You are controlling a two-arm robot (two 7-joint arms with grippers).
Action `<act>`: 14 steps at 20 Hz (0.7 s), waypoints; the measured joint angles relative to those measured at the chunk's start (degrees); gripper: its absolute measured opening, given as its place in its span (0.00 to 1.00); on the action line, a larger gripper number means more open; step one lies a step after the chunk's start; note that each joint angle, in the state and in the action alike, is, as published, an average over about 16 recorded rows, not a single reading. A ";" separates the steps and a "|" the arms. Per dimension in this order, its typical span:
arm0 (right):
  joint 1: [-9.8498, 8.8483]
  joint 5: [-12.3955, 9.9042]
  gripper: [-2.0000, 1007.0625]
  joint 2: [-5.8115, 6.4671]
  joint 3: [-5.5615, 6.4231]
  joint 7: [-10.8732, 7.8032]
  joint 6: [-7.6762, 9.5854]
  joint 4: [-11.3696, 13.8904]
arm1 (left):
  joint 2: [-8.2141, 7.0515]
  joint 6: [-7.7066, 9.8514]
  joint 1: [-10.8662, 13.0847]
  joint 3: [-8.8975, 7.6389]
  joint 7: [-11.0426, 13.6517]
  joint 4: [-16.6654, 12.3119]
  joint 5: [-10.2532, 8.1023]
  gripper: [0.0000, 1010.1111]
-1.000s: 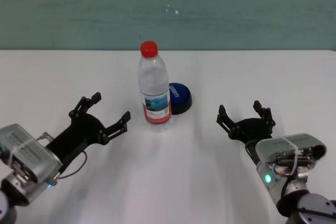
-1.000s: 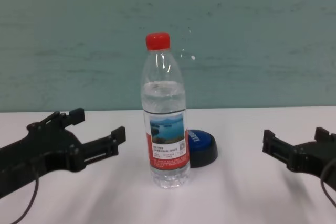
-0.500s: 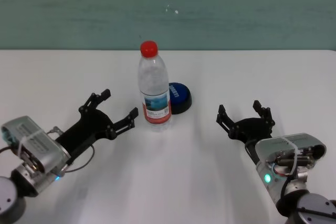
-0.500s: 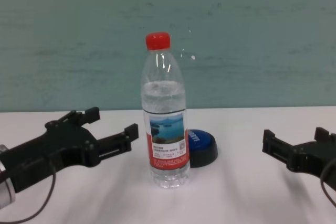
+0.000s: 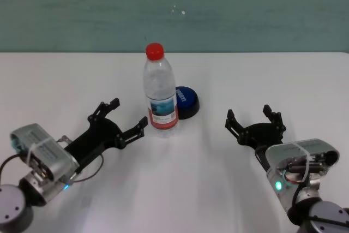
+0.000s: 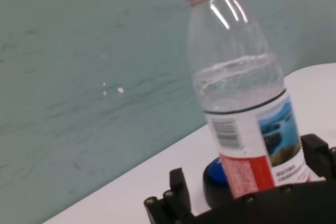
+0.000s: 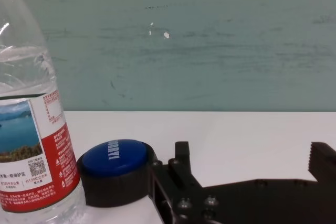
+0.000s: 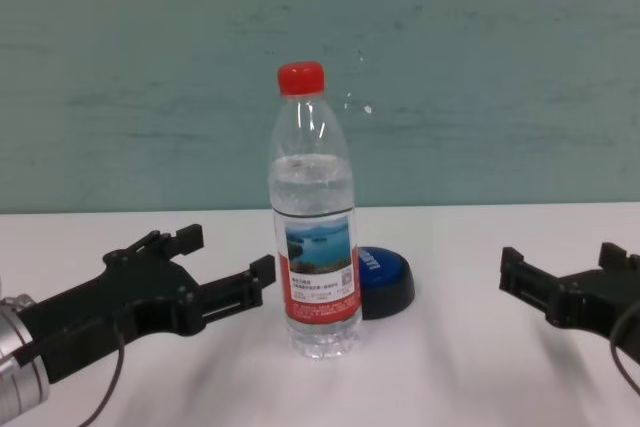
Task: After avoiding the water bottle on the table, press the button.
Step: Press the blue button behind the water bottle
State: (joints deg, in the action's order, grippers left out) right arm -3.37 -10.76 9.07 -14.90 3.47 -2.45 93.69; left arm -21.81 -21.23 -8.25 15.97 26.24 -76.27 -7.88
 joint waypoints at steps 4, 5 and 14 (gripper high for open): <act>0.00 0.00 1.00 0.00 0.00 0.00 0.00 0.00 | 0.24 -0.16 -0.47 0.24 0.04 1.07 -0.21 0.99; 0.00 0.00 1.00 0.00 0.00 0.00 0.00 0.00 | 0.29 -0.21 -0.58 0.27 0.07 1.29 -0.29 0.99; 0.00 0.00 1.00 0.00 0.00 0.00 0.00 0.00 | 0.45 -0.50 -1.19 0.60 0.56 2.30 -0.85 0.99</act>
State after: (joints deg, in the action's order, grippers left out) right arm -3.37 -10.76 9.07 -14.90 3.47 -2.45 93.69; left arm -21.36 -21.73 -9.45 16.57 26.80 -73.96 -8.73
